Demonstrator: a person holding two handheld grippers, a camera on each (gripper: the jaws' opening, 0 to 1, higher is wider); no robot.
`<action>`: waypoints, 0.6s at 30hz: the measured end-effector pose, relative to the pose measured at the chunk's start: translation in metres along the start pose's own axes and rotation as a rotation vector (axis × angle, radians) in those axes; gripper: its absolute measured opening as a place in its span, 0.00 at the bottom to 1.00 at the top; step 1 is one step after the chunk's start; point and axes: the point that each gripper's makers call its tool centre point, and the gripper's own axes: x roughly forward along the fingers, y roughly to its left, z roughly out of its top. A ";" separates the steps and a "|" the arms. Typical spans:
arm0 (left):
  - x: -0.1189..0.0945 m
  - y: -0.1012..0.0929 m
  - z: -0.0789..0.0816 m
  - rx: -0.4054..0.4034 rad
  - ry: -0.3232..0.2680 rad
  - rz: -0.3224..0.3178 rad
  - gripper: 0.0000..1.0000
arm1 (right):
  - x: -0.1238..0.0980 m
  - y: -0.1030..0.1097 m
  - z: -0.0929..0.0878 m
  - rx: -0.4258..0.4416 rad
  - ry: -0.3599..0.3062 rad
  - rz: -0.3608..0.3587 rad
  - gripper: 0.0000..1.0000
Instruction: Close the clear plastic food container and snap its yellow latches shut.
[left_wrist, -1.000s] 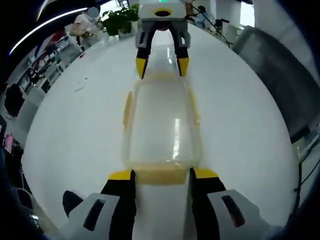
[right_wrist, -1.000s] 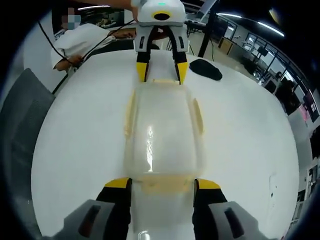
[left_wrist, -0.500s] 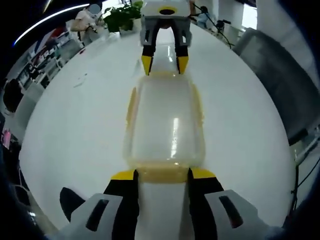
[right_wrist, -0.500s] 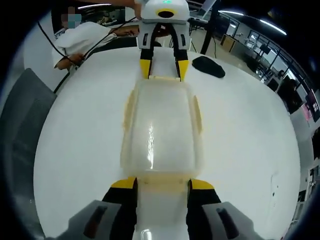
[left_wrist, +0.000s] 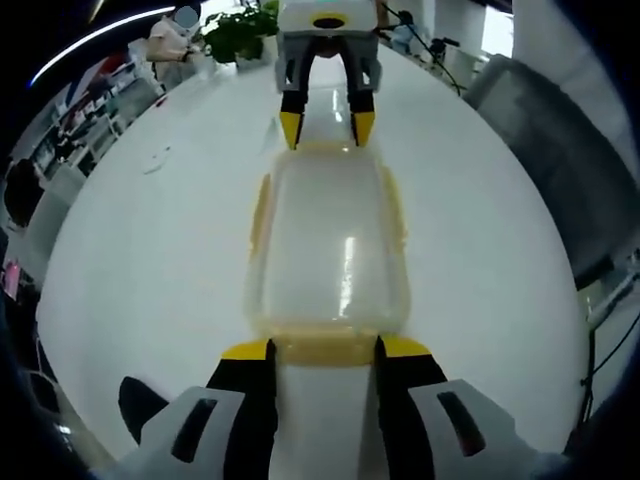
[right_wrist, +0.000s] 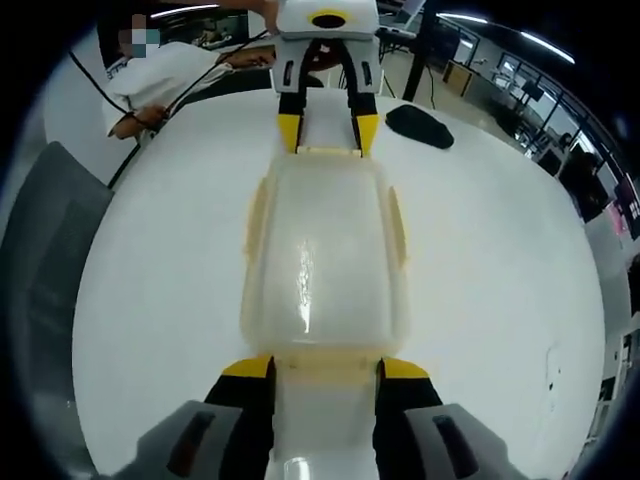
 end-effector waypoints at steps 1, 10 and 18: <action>0.000 0.000 0.000 0.001 0.001 0.002 0.37 | 0.000 0.001 0.000 0.000 0.001 0.001 0.37; 0.001 0.000 0.000 -0.015 0.040 0.014 0.36 | 0.001 0.002 0.000 -0.005 0.030 -0.008 0.36; 0.001 -0.001 -0.002 -0.016 0.056 0.043 0.36 | -0.001 0.002 -0.001 -0.008 0.032 -0.018 0.35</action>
